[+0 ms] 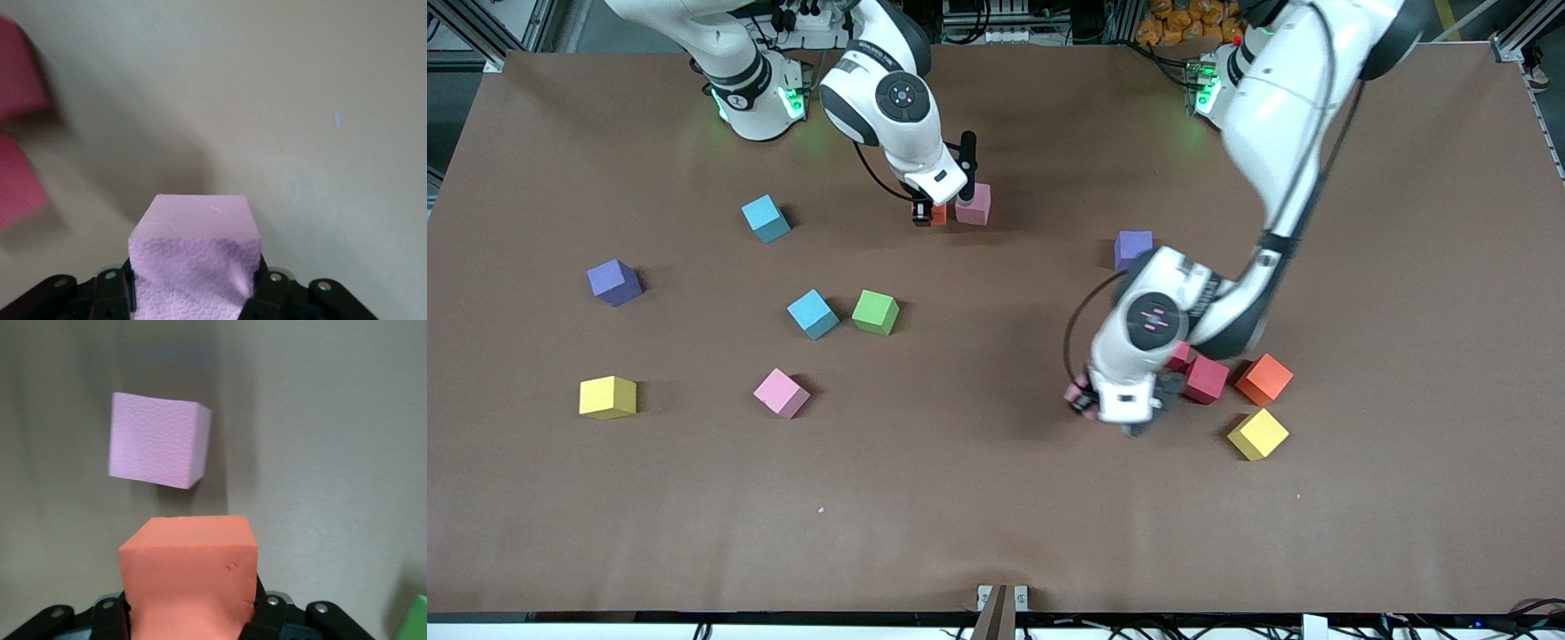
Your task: Form number 2 with 11 blocks
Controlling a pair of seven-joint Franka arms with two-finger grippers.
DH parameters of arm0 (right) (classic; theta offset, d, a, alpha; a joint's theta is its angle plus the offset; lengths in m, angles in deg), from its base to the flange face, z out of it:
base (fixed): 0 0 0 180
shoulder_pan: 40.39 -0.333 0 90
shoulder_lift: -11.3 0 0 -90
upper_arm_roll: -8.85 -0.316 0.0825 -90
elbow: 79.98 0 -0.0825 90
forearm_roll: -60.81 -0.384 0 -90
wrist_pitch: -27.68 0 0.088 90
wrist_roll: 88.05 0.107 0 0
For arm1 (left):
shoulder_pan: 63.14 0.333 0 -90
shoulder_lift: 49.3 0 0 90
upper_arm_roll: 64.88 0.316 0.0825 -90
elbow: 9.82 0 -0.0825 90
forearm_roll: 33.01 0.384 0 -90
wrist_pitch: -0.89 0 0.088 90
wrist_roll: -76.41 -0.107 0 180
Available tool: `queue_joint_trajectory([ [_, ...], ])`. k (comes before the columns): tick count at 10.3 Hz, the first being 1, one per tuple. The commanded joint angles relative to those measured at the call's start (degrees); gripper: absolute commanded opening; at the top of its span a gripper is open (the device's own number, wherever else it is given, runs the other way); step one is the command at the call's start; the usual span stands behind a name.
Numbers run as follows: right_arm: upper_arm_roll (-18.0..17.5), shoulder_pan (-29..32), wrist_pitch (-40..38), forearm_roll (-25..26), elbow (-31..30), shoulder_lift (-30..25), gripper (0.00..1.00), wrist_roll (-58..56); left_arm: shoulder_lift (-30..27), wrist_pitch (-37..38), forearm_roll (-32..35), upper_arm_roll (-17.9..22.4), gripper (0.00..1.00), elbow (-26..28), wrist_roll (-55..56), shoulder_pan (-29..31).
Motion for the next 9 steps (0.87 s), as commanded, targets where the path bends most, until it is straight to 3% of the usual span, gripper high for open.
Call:
queue_joint_trajectory([
  [1,-2.53,0.76,1.64,0.76,-3.6,-2.35,0.12,2.67,-4.25,8.34,0.38,-0.81,0.0,1.47,0.59,2.26],
  [6,-2.45,0.93,5.24,0.76,-5.19,-1.57,0.12,2.32,-4.43,10.67,-0.15,-0.89,0.01,1.56,1.12,2.53],
  [9,-2.36,1.37,12.78,0.76,-9.66,-0.95,0.12,2.49,-4.43,11.02,-0.15,-0.89,0.01,1.56,1.21,2.71],
])
